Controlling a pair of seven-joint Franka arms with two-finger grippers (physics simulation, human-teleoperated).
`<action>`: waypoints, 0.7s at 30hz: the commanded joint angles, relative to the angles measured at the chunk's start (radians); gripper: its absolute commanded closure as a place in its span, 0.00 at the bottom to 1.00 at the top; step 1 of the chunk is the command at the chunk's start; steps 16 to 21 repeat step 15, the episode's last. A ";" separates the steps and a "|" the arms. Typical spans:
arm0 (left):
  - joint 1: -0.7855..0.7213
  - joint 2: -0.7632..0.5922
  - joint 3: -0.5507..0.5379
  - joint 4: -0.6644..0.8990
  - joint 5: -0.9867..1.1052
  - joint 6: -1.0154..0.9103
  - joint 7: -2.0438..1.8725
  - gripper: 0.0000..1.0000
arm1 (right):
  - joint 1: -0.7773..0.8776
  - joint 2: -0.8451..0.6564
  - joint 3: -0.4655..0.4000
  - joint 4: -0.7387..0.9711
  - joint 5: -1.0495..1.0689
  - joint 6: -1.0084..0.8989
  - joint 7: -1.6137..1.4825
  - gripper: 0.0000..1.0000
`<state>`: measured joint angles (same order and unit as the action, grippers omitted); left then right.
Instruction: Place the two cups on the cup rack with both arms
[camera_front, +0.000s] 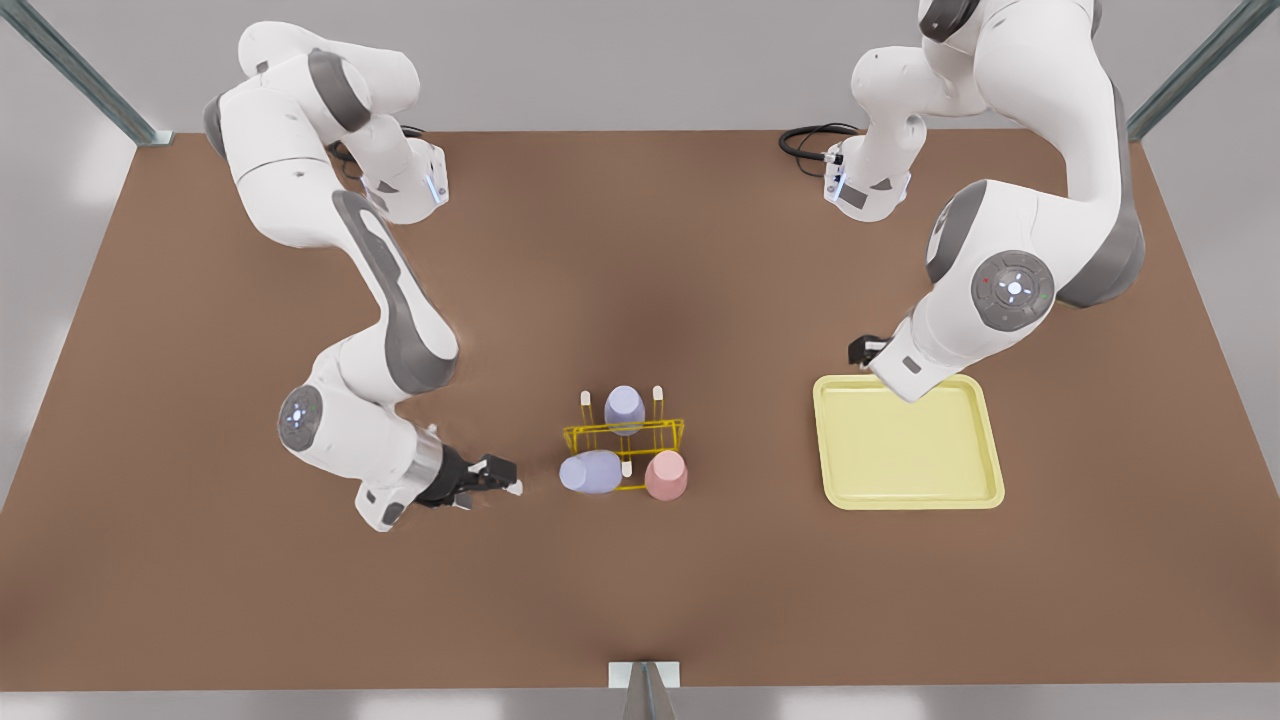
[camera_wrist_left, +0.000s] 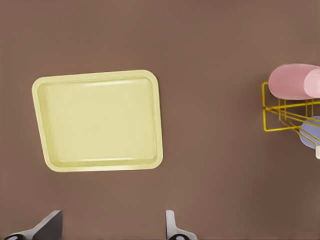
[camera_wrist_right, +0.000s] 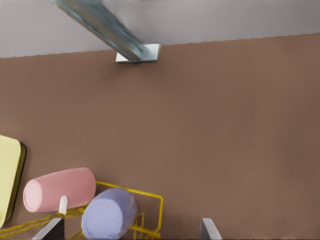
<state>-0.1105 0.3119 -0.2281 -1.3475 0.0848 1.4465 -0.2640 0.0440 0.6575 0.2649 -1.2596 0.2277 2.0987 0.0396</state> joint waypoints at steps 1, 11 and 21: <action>0.000 -0.002 0.000 0.001 -0.002 -0.006 0.128 0.00 | -0.105 -0.027 -0.018 0.013 -0.221 -0.312 0.039 0.00; 0.002 -0.001 0.001 0.001 -0.036 -0.035 0.128 0.00 | -0.291 -0.429 -0.035 0.011 -0.320 -0.772 -0.173 0.00; 0.006 -0.004 0.001 0.001 -0.034 -0.051 0.128 0.00 | -0.289 -0.435 -0.036 0.016 -0.309 -0.789 -0.168 0.00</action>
